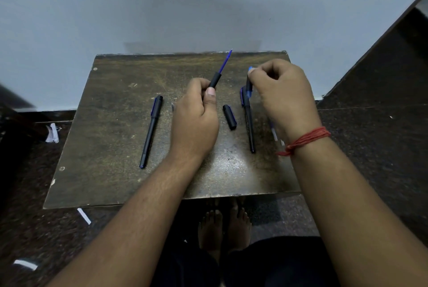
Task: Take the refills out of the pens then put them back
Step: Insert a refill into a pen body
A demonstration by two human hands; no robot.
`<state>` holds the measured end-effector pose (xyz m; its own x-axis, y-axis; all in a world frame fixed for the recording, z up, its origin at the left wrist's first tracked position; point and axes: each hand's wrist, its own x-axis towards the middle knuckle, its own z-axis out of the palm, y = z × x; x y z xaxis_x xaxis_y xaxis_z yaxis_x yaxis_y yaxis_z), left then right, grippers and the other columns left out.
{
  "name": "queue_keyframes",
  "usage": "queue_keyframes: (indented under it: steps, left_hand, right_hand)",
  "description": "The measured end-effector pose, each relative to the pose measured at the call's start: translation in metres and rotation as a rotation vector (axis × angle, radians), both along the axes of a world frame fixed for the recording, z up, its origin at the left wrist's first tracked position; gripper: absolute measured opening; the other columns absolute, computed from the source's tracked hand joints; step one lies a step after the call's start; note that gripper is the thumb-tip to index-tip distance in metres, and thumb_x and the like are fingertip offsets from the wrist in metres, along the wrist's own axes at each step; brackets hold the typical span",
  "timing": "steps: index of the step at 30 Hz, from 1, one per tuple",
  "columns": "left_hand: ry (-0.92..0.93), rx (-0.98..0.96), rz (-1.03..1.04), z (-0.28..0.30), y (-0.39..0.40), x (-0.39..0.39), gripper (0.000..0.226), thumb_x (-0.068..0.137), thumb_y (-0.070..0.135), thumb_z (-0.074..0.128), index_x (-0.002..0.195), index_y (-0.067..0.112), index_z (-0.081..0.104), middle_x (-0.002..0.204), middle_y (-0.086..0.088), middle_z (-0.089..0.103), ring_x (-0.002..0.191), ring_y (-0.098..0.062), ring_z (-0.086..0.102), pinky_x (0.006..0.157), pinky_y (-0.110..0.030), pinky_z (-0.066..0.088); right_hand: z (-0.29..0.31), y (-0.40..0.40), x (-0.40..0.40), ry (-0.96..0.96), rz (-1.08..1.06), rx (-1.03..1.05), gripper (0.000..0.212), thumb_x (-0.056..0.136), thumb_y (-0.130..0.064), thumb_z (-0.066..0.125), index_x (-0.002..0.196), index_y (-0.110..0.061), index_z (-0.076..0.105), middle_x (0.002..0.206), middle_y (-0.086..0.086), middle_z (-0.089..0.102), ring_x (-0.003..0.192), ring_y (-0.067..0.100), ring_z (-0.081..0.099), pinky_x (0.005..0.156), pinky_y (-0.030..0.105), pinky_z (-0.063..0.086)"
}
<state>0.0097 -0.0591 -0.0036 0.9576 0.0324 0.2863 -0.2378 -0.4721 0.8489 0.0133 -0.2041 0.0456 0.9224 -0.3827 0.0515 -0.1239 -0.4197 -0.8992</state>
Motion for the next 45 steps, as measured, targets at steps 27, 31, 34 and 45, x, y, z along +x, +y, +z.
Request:
queue_keyframes:
  steps: [27, 31, 34, 45]
  left_hand:
    - [-0.041, 0.152, -0.165, -0.002, -0.008, -0.008, 0.020, 0.100, 0.029, 0.042, 0.103, 0.016, 0.057, 0.069, 0.012, 0.050, 0.065, -0.013, 0.049, 0.060, -0.039, 0.042]
    - [-0.037, 0.156, -0.163, -0.002, -0.007, -0.007, 0.021, 0.099, 0.029, 0.042, 0.103, 0.016, 0.057, 0.068, 0.011, 0.050, 0.066, -0.016, 0.050, 0.061, -0.041, 0.044]
    - [-0.035, 0.153, -0.172, -0.002, -0.007, -0.008, 0.020, 0.100, 0.029, 0.042, 0.103, 0.016, 0.057, 0.067, 0.012, 0.049, 0.065, -0.013, 0.049, 0.060, -0.040, 0.043]
    - [-0.025, 0.142, -0.176, -0.003, -0.006, -0.008, 0.012, 0.102, 0.023, 0.044, 0.100, 0.018, 0.055, 0.067, 0.012, 0.048, 0.062, -0.003, 0.046, 0.055, -0.032, 0.033]
  right_hand:
    - [-0.019, -0.018, 0.015, -0.328, -0.190, 0.827, 0.006, 0.096, -0.004, 0.062, 0.097, -0.009, 0.064, 0.078, 0.001, 0.070, 0.069, 0.011, 0.065, 0.053, 0.022, 0.047]
    - [-0.018, -0.016, 0.014, -0.323, -0.167, 0.808, 0.006, 0.095, -0.003, 0.062, 0.096, -0.009, 0.064, 0.076, -0.001, 0.070, 0.067, 0.011, 0.065, 0.052, 0.021, 0.046]
    - [-0.017, -0.016, 0.014, -0.316, -0.144, 0.814, 0.007, 0.096, -0.003, 0.062, 0.096, -0.009, 0.063, 0.076, -0.001, 0.069, 0.066, 0.010, 0.064, 0.052, 0.021, 0.046]
    - [-0.016, -0.016, 0.011, -0.227, -0.033, 0.667, 0.013, 0.097, -0.004, 0.058, 0.104, -0.010, 0.067, 0.087, 0.002, 0.071, 0.074, 0.011, 0.066, 0.055, 0.021, 0.047]
